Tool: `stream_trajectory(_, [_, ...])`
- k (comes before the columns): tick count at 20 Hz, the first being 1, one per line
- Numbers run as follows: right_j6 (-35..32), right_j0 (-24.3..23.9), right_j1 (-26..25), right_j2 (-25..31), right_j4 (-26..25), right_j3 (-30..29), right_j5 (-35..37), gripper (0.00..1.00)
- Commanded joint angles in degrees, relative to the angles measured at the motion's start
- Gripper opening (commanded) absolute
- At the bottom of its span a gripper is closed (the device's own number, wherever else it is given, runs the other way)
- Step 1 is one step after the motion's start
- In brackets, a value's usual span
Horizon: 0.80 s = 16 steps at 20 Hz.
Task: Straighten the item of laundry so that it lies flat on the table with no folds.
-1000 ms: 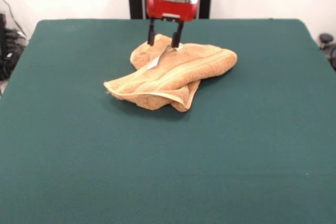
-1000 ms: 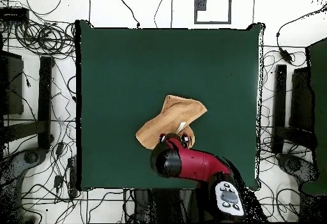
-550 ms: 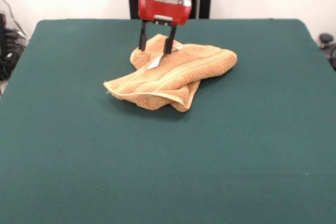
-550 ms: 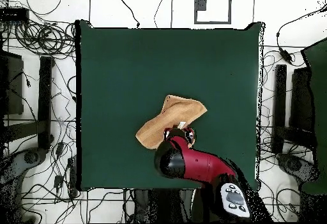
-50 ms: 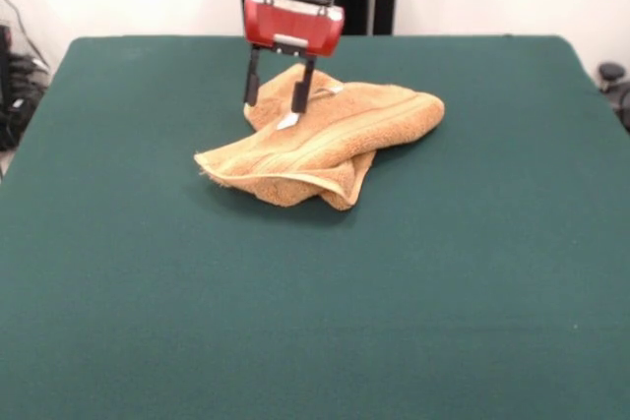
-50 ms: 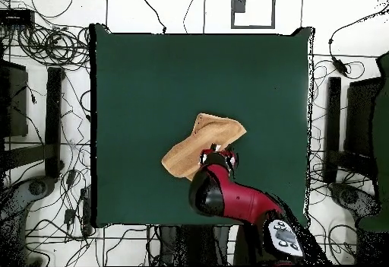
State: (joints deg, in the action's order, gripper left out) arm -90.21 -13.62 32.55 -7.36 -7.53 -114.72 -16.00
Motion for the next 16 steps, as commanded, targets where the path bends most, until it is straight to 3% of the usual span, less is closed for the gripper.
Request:
stream_trajectory(1, [-15.7, 0.3, -3.5, 8.1, 1.7, -3.1, -1.5, 1.0])
stream_trajectory(16, [-15.3, 1.7, -6.1, 7.4, 2.0, -2.0, -5.4, 1.0])
